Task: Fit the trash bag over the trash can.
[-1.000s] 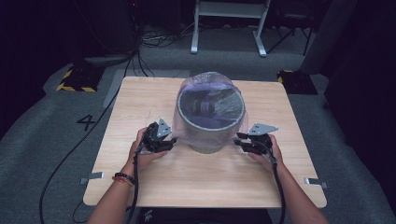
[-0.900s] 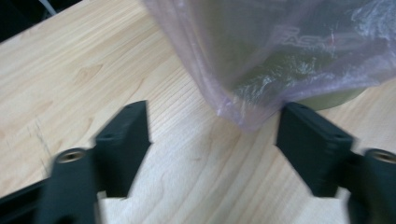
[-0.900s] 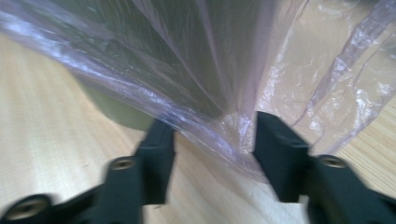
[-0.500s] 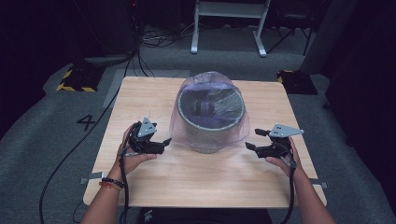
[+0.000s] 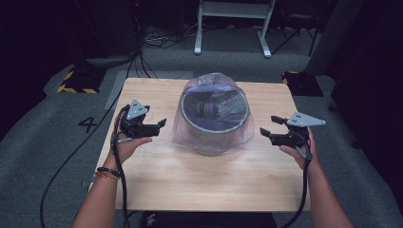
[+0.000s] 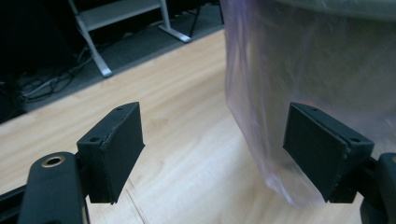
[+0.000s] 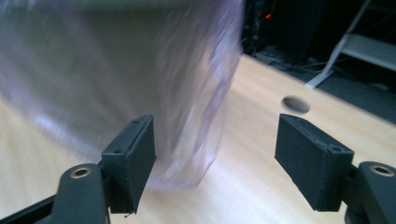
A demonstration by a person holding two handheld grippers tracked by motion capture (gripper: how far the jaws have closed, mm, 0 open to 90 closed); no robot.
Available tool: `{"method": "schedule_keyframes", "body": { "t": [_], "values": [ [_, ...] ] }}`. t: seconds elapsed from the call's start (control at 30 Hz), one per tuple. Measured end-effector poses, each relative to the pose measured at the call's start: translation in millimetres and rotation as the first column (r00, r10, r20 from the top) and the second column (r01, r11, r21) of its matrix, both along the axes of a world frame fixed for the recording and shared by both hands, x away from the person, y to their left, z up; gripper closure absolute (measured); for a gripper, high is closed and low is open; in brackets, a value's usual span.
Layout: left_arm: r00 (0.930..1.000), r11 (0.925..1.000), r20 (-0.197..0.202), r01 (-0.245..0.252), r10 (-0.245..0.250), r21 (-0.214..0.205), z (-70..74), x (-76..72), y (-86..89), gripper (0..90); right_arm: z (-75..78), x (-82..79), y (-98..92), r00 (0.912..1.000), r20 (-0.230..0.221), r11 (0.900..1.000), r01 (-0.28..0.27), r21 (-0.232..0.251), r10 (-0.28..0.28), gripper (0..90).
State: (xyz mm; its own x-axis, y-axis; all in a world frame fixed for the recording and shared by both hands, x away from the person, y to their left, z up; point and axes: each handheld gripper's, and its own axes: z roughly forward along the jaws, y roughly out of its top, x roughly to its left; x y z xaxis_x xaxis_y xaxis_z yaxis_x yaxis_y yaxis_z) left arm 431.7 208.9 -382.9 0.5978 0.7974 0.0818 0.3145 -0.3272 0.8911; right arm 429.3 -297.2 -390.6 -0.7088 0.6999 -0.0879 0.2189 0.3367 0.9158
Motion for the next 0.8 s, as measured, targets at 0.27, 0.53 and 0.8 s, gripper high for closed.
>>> {"method": "schedule_keyframes", "body": {
  "t": [0.27,0.53,0.8],
  "values": [
    [0.9977,0.9997,0.067,-0.008,0.01,-0.022,32.8,21.6,-21.2,21.3,36.4,29.7,8.1,0.999,0.032,0.9982,0.03,0.053,-0.031,33.4],
    [0.9957,0.9966,0.092,0.021,-0.014,-0.08,59.1,43.4,-40.9,28.7,59.6,60.1,30.7,0.9989,0.023,0.9977,0.04,0.055,-0.041,38.4],
    [0.9934,0.9951,0.073,0.092,-0.089,-0.037,67.5,63.0,-75.1,26.4,60.3,83.1,52.4,0.9998,-0.012,0.9998,0.016,0.008,-0.016,37.7]
  ]
}}
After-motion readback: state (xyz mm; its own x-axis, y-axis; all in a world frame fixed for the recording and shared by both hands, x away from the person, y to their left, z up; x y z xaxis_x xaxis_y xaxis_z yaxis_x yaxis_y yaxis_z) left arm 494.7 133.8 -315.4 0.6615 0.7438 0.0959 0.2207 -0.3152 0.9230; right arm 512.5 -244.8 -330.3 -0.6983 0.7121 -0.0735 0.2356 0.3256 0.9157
